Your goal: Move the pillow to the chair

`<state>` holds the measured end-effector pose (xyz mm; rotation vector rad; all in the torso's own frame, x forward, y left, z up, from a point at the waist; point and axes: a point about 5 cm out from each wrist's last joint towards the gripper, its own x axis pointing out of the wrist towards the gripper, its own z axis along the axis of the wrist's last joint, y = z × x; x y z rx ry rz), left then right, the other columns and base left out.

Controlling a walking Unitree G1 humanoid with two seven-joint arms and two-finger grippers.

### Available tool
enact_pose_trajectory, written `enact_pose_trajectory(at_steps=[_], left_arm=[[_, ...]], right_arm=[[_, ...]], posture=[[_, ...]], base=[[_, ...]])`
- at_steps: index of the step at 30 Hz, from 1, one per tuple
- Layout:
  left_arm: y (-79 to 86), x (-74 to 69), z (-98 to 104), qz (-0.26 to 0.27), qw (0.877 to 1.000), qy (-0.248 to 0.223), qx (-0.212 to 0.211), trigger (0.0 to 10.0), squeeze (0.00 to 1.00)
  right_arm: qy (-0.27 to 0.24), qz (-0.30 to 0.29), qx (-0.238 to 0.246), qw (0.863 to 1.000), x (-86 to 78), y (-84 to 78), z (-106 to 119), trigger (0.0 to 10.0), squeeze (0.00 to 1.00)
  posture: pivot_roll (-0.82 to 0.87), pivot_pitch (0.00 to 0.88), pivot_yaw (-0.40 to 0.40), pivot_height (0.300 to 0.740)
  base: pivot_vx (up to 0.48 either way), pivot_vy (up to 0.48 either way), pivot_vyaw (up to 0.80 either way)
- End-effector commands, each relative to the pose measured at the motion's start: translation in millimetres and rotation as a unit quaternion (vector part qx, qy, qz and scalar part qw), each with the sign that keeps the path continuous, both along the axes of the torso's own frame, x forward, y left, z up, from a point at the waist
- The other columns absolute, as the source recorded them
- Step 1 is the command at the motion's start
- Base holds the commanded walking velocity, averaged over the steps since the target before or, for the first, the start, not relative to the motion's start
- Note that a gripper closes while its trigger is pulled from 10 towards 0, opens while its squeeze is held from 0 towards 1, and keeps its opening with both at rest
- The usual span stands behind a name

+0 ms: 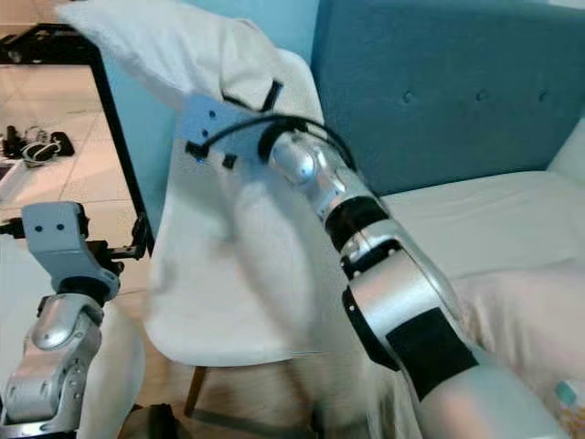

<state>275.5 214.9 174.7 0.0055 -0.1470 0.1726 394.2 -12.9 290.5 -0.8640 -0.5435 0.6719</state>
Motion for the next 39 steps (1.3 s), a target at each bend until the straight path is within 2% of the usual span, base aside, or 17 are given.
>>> enact_pose_trajectory(at_steps=[1, 4, 8, 10, 12, 14, 15, 16, 17, 18, 20, 22, 23, 25, 26, 34, 39], left_arm=[[-4.0, 0.8, 1.4, -0.007, 1.000, 0.000, -0.007, 10.0, 0.00], [-7.0, 2.0, 2.2, -0.009, 1.000, 0.000, -0.008, 10.0, 0.00], [-7.5, 2.2, 2.5, -0.010, 1.000, 0.000, -0.008, 10.0, 0.00], [-5.9, 1.3, 3.5, -0.008, 1.000, -0.001, -0.006, 10.0, 0.00], [-1.7, -1.5, 5.6, -0.001, 1.000, -0.002, -0.002, 10.0, 0.00], [-1.7, -1.5, 5.6, -0.001, 1.000, -0.002, -0.002, 10.0, 0.00], [0.2, -2.8, 6.6, 0.003, 1.000, -0.002, 0.001, 10.0, 0.00], [0.2, -2.8, 6.6, 0.003, 1.000, -0.002, 0.001, 10.0, 0.00], [1.4, -3.6, 7.9, 0.006, 1.000, -0.004, 0.004, 10.0, 0.00], [1.4, -3.6, 7.9, 0.006, 1.000, -0.004, 0.004, 10.0, 0.00], [3.0, -4.2, 10.0, 0.011, 1.000, -0.006, 0.008, 10.0, 0.00], [3.6, -4.0, 10.9, 0.013, 1.000, -0.008, 0.009, 10.0, 0.00], [4.1, -3.4, 12.2, 0.015, 1.000, -0.010, 0.011, 10.0, 0.00], [4.4, -2.9, 13.0, 0.017, 1.000, -0.011, 0.012, 10.0, 0.00], [4.8, -2.3, 14.6, 0.020, 1.000, -0.014, 0.015, 10.0, 0.00], [15.9, -4.7, 28.3, 0.076, 0.995, -0.030, 0.049, 10.0, 0.00], [19.0, -4.9, 29.2, 0.087, 0.994, -0.028, 0.055, 10.0, 0.00]], right_arm=[[0.022, -0.007, 0.030, 0.999, 3.9, -10.6, 4.1, 10.0, 0.00], [0.075, 0.014, 0.060, 0.995, 4.7, -19.8, -7.4, 10.0, 0.00], [0.084, 0.021, 0.063, 0.994, 4.3, -21.8, -10.7, 10.0, 0.00], [0.108, 0.048, 0.067, 0.991, 1.6, -20.7, -17.7, 10.0, 0.00], [0.151, 0.120, 0.068, 0.979, -6.9, -14.5, -28.7, 10.0, 0.00], [0.151, 0.120, 0.068, 0.979, -6.9, -14.5, -28.7, 10.0, 0.00], [0.174, 0.167, 0.058, 0.969, -12.7, -11.0, -34.6, 10.0, 0.00], [0.174, 0.167, 0.058, 0.969, -12.7, -11.0, -34.6, 10.0, 0.00], [0.214, 0.213, 0.043, 0.952, -17.9, -8.2, -41.6, 10.0, 0.00], [0.214, 0.213, 0.043, 0.952, -17.9, -8.2, -41.6, 10.0, 0.00], [0.260, 0.264, 0.031, 0.928, -23.1, -7.2, -47.1, 10.0, 0.00], [0.270, 0.272, 0.037, 0.923, -23.4, -7.4, -46.7, 10.0, 0.00], [0.273, 0.270, 0.048, 0.922, -22.3, -7.8, -45.2, 10.0, 0.66], [0.276, 0.271, 0.057, 0.921, -21.7, -8.2, -44.2, 10.0, 0.66], [0.278, 0.267, 0.065, 0.920, -20.8, -8.6, -44.2, 10.0, 1.00], [0.309, 0.283, 0.097, 0.903, -21.0, -14.2, -49.9, 10.0, 1.00], [0.304, 0.230, 0.089, 0.920, -15.9, -21.9, -57.7, 10.0, 1.00]], posture=[[0.03, 0.021, -0.146, 0.430], [0.03, 0.022, -0.145, 0.430], [0.03, 0.022, -0.145, 0.430], [0.05, 0.030, -0.146, 0.430], [0.06, 0.037, -0.146, 0.430], [0.06, 0.037, -0.146, 0.430], [0.06, 0.037, -0.145, 0.430], [0.06, 0.037, -0.145, 0.430], [0.06, 0.041, -0.145, 0.430], [0.06, 0.041, -0.145, 0.430], [0.06, 0.041, -0.145, 0.430], [0.05, 0.038, -0.144, 0.430], [0.05, 0.035, -0.144, 0.430], [0.05, 0.034, -0.143, 0.430], [0.05, 0.032, -0.143, 0.430], [0.06, 0.013, -0.139, 0.430], [0.07, 0.002, -0.144, 0.430]], base=[[0.000, 0.000, 0.00], [0.000, 0.000, 0.00], [0.000, 0.000, 0.00], [0.000, 0.000, 0.00], [0.000, 0.000, 0.00], [0.000, 0.000, 0.00], [0.000, 0.000, 0.00], [0.000, 0.000, 0.00], [0.000, 0.000, 0.00], [0.000, 0.000, 0.00], [0.000, 0.000, 0.00], [0.000, 0.000, 0.00], [0.000, 0.000, 0.00], [0.000, 0.000, 0.00], [0.000, 0.000, 0.00], [0.000, 0.000, 0.00], [0.000, 0.000, 0.00]])
